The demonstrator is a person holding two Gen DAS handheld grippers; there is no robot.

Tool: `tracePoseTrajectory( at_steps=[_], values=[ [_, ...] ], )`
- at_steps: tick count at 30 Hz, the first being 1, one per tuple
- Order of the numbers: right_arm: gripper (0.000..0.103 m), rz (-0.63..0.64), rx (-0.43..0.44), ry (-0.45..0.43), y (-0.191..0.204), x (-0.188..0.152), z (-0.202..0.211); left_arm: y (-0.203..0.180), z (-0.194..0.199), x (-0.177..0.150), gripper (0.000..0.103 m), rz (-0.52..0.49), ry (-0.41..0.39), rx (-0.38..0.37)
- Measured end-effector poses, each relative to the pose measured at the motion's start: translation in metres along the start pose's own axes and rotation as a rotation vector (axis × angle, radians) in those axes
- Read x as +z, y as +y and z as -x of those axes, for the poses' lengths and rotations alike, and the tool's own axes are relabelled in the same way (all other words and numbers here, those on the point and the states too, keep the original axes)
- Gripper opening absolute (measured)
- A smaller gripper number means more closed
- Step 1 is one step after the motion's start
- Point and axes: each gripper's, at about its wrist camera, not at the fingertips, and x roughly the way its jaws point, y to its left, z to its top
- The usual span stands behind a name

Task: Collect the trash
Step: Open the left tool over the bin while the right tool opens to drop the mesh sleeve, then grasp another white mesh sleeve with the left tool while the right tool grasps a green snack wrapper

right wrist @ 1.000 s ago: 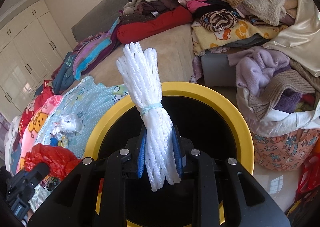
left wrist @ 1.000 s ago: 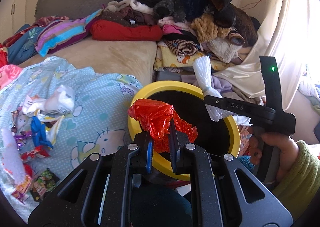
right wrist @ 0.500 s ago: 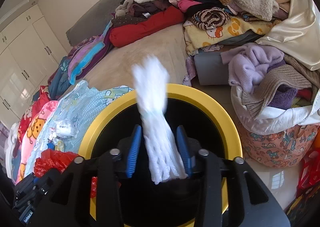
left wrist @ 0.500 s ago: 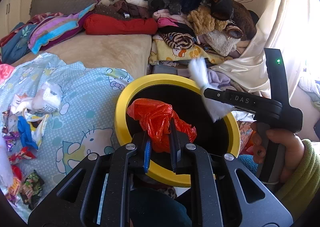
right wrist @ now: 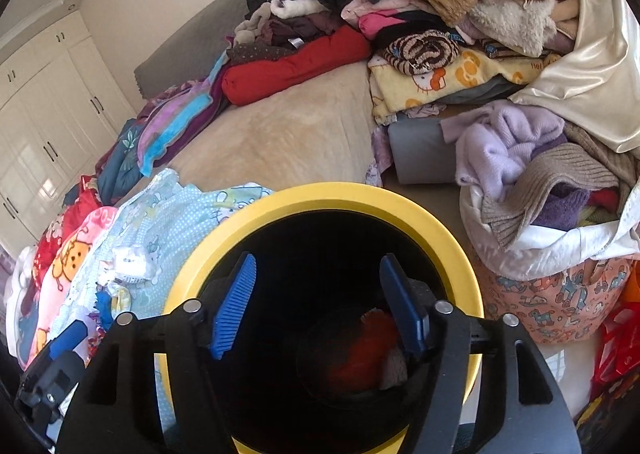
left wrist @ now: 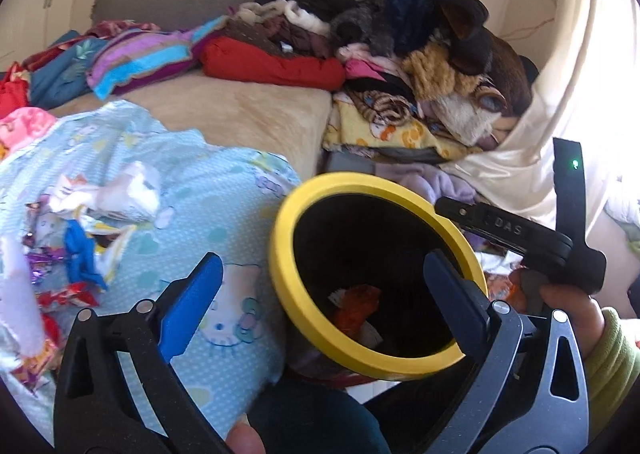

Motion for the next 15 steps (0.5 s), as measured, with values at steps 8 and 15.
tracePoseTrajectory(
  at_steps=[8,15],
  values=[
    [0.067,0.084,0.029,-0.036,0.032,0.000,0.011,0.017,0.025,0.007,0.093,0.013,-0.067,0.084],
    [0.069,0.147,0.061,-0.048,0.062,-0.005,0.017,0.033,0.044,0.012,0.093,0.024,-0.122,0.145]
  ],
)
